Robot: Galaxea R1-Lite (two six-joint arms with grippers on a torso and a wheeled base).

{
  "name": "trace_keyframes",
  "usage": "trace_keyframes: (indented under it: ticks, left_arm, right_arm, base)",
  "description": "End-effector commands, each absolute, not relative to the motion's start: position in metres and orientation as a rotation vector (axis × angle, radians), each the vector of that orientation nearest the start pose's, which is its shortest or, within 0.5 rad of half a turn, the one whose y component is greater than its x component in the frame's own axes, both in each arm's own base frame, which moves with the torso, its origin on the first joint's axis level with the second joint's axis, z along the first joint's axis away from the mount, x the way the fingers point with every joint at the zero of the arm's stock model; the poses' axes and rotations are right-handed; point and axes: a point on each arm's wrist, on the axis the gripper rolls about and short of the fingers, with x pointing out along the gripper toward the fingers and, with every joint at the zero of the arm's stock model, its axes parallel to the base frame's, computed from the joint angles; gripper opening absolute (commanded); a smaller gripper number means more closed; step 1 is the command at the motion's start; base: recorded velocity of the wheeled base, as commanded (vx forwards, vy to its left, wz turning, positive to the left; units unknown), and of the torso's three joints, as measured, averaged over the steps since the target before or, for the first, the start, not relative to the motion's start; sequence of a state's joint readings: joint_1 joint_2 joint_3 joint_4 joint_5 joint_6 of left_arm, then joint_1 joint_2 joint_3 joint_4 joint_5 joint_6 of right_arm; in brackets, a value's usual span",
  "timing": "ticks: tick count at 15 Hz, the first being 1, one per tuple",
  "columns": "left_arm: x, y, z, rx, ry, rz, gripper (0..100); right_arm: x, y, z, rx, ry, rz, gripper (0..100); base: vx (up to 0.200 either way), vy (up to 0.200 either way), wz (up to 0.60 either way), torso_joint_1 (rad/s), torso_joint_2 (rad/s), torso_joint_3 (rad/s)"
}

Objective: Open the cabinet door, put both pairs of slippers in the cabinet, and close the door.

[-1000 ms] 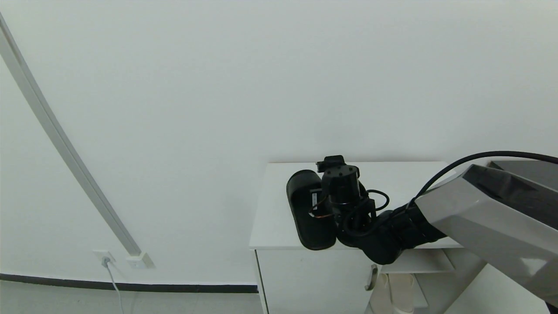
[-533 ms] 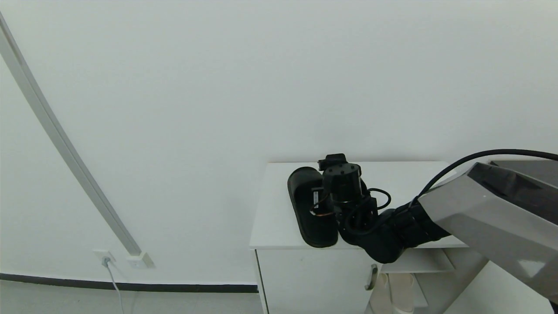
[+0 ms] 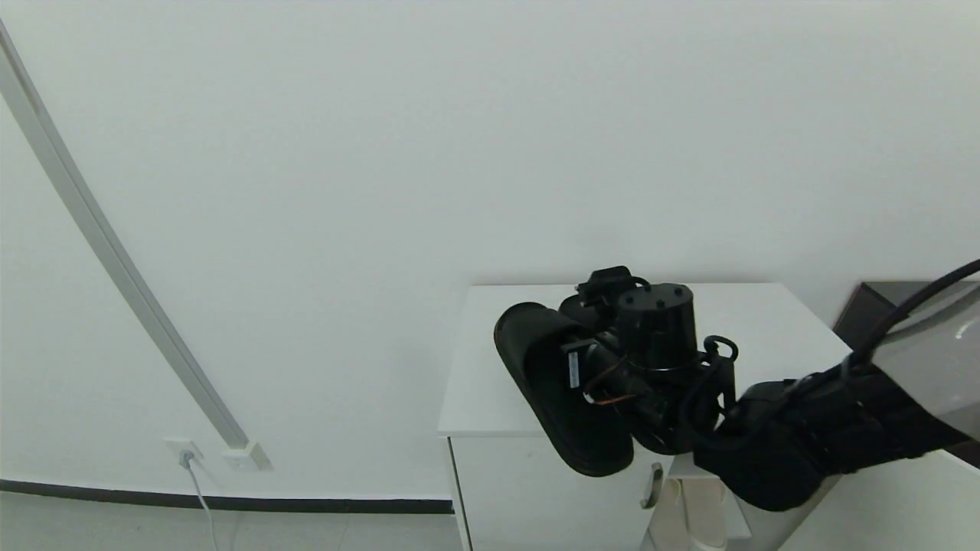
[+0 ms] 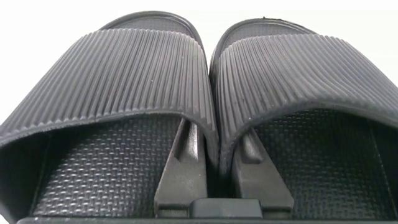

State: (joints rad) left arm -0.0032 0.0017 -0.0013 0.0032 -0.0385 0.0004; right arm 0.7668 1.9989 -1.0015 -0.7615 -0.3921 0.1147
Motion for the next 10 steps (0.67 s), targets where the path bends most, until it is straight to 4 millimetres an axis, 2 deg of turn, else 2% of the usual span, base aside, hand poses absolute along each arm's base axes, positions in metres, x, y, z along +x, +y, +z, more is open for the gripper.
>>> trace_keyframes:
  ticks: [1, 3, 4, 10]
  left_arm:
    - [-0.023, -0.001, 0.076, 0.000, 0.003, -0.041, 0]
    - [-0.023, -0.001, 0.076, 0.000, 0.003, -0.041, 0]
    - [-0.023, -0.001, 0.076, 0.000, 0.003, -0.040, 0]
    - [-0.023, -0.001, 0.076, -0.002, 0.003, -0.038, 0]
  right_arm:
    - [0.237, 0.230, 0.166, 0.005, 0.207, 0.493, 0]
    - [0.210, 0.213, 0.169, 0.004, 0.224, 0.598, 0]
    - [0.203, 0.207, 0.171, 0.001, 0.225, 0.624, 0]
    - [0.200, 0.210, 0.167, -0.023, 0.248, 0.635, 0]
  base:
    - [0.000, 0.000, 0.00, 0.000, 0.00, 0.000]
    - [0.000, 0.000, 0.00, 0.000, 0.00, 0.000]
    - [0.000, 0.000, 0.00, 0.000, 0.00, 0.000]
    - [0.000, 0.000, 0.00, 0.000, 0.00, 0.000]
